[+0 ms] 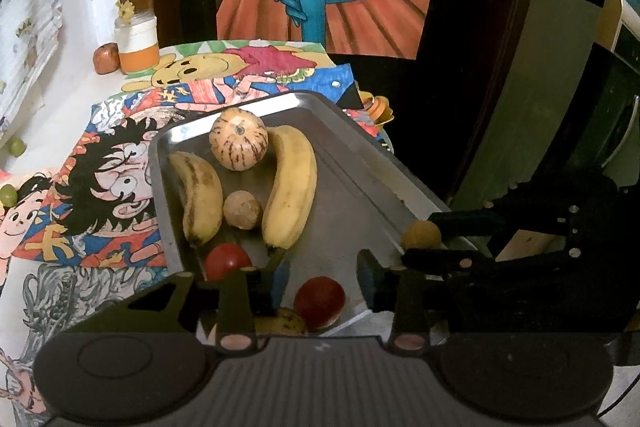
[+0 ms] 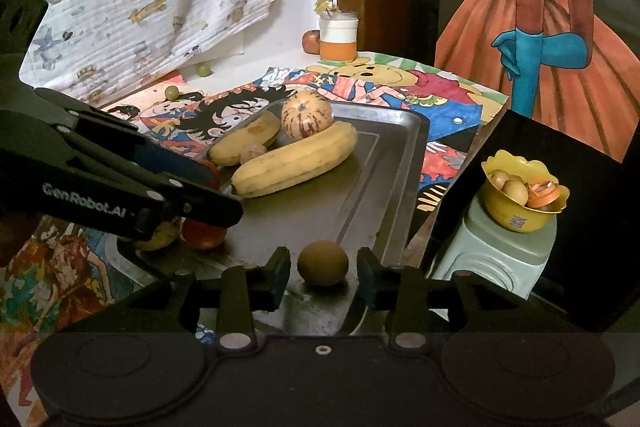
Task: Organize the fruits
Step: 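Open the left tool to drop the tomato while the right tool releases the brown fruit onto the tray, then move both tools from the tray toward the green grapes on the floor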
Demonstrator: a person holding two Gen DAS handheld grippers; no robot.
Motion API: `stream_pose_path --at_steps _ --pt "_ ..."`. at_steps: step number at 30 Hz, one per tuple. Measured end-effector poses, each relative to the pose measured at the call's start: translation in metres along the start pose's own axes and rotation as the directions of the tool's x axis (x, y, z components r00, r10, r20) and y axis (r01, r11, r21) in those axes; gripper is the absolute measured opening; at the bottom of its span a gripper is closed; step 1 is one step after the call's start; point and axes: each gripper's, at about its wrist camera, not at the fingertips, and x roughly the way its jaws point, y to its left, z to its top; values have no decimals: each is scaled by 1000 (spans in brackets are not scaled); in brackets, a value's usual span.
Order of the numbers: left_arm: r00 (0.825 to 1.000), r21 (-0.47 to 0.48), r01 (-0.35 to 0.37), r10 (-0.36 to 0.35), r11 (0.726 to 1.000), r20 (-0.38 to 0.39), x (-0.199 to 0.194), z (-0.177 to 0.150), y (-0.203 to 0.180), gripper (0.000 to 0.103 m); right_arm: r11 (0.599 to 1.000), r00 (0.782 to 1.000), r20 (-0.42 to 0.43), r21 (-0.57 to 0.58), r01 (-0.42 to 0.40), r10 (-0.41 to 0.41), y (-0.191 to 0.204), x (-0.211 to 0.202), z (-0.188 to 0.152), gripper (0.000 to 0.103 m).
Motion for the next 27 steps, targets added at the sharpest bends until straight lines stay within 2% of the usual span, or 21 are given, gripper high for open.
stream_pose_path --at_steps 2,6,8,10,14,20,23,27 --pt "1000 -6 0 0 1000 12 -4 1 0 58 1000 1000 6 2 2 -2 1 -3 0 47" --pt "999 -22 -11 12 1000 42 -14 3 2 65 1000 1000 24 8 7 -7 3 -10 2 57" --pt "998 -33 -23 25 999 58 -20 3 4 78 1000 1000 30 14 6 -6 4 -13 3 62" --pt "996 -44 -39 42 998 79 -27 3 6 87 1000 999 38 19 6 -7 6 -18 4 68" --pt "991 -89 -59 69 994 117 -41 -1 14 101 1000 999 53 25 8 -9 12 -27 6 84" --pt "978 -181 -103 133 978 163 -65 -22 28 102 998 998 67 55 -5 1 23 -42 2 98" --pt "971 -229 -121 163 966 176 -78 -36 35 102 998 997 74 69 -14 9 32 -49 -3 102" --pt "954 -290 -159 223 944 200 -96 -58 40 103 994 997 78 110 -18 9 45 -57 -7 102"
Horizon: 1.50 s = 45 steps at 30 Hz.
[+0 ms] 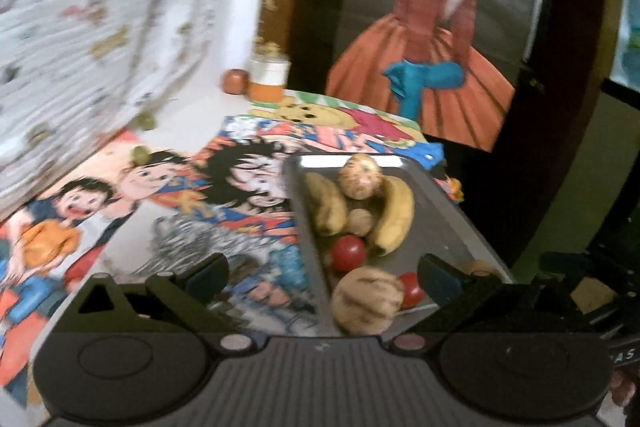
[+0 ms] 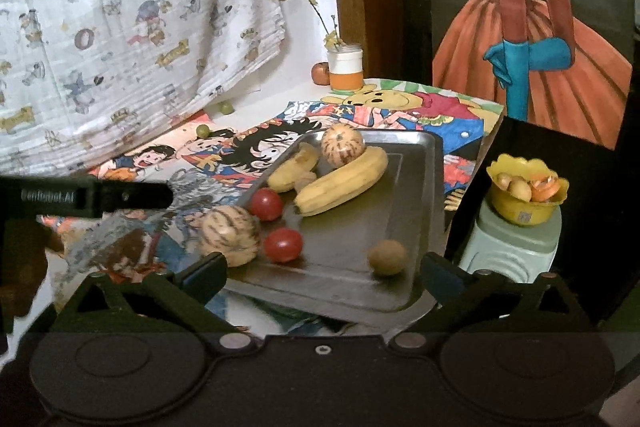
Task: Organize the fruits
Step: 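Move both tools from the tray toward the green grapes on the floor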
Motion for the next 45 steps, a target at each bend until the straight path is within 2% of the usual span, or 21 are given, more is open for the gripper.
stream_pose_path --at_steps 5,12,18,25,36,45 --pt "999 -52 -28 27 998 -21 -17 -17 17 103 999 1000 -18 37 -2 3 19 -9 -5 102" --pt "994 -78 -103 100 992 -43 -38 -34 36 103 998 998 -57 58 10 -7 42 -17 -11 102" --pt "990 -103 -137 132 985 -53 -54 -44 51 103 997 997 -78 73 -2 8 64 -20 -12 102" --pt "985 -145 -169 161 975 -60 -66 -53 68 103 999 997 -67 29 -36 38 95 -20 0 102" --pt "977 -235 -209 211 949 -17 -86 -46 104 103 995 995 -44 -10 -95 94 127 -4 27 102" --pt "970 -260 -234 244 937 8 -80 -29 126 103 993 994 -32 -36 -110 109 138 25 54 102"
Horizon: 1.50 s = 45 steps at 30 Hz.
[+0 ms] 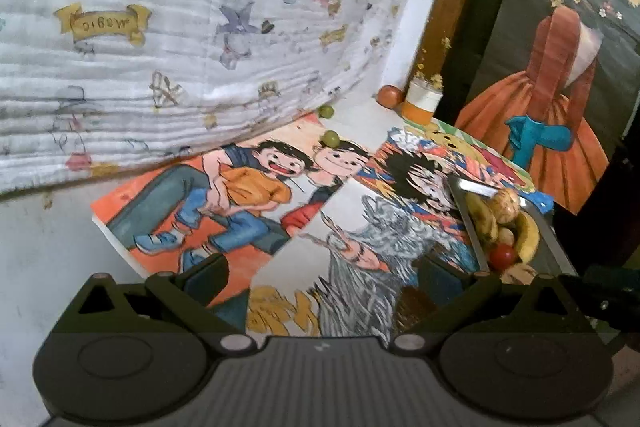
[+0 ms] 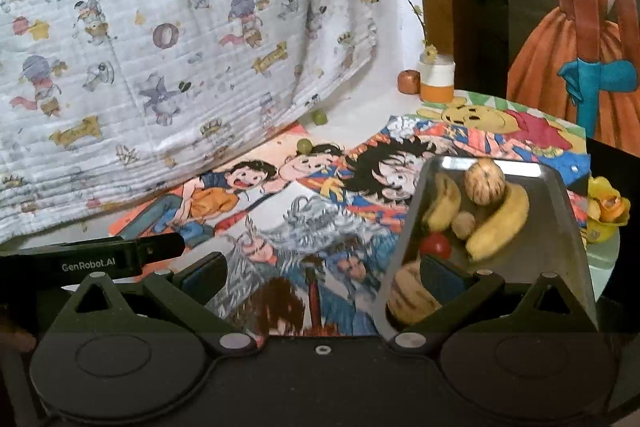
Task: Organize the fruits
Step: 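Move both tools from the tray toward the green grapes on the floor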
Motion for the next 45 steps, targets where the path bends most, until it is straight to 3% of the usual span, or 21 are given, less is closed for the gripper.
stream_pose_path --at_steps 16,29,33,39,45 --pt "996 53 -87 86 995 11 48 38 -3 103 994 1000 7 -106 19 -19 -9 42 54 102" --pt "994 68 -96 98 993 -39 92 64 -5 103 989 1000 -26 -149 -17 13 -27 85 121 102" --pt "996 60 -69 73 996 -51 108 71 -7 103 981 997 -33 -181 -68 63 -34 103 143 102" --pt "999 50 -17 19 999 -50 138 83 -12 103 958 984 -39 -227 -178 174 -39 146 191 102" --pt "999 17 -18 19 1000 -41 186 105 -24 103 879 970 -129 -411 -242 207 -23 219 231 98"
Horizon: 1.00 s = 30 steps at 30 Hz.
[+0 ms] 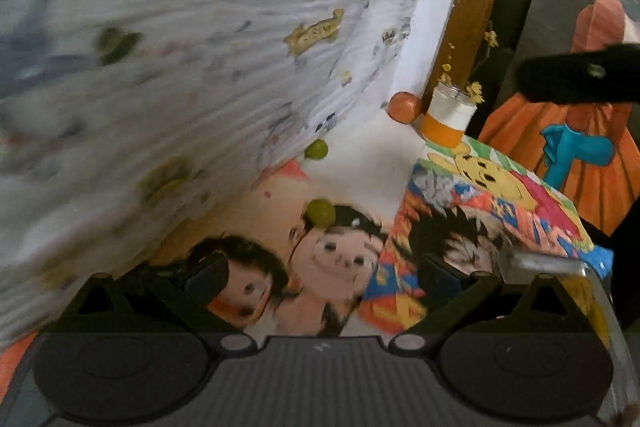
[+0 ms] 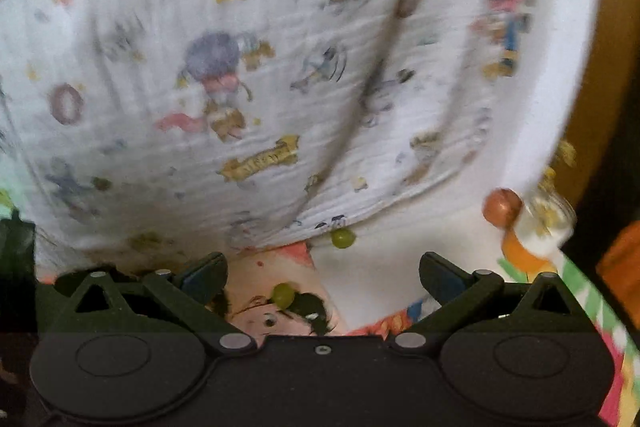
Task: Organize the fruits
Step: 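Move both tools from the tray toward the green grapes on the floor, then grasp a green grape with the left tool while the right tool grasps another grape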
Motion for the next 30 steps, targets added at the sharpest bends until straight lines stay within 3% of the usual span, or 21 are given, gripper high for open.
stream_pose_path --at_steps 4,7,14,20,30 --pt "1000 -50 -1 0 999 -15 30 12 -1 102 984 999 -27 -178 23 -28 1 47 13 90" --pt "1000 -103 5 -7 995 -16 49 17 3 96 975 999 -49 -223 5 -17 -4 78 15 82" --pt "1000 -125 19 -19 992 -4 80 20 1 79 983 997 -78 -177 -39 26 -26 135 10 61" --pt "1000 -117 6 -7 993 -8 96 18 -2 63 983 992 -116 -167 -75 56 -28 172 -1 59" --pt "1000 -113 -7 9 994 18 105 13 -3 47 984 985 -138 -130 -119 101 -29 212 -11 51"
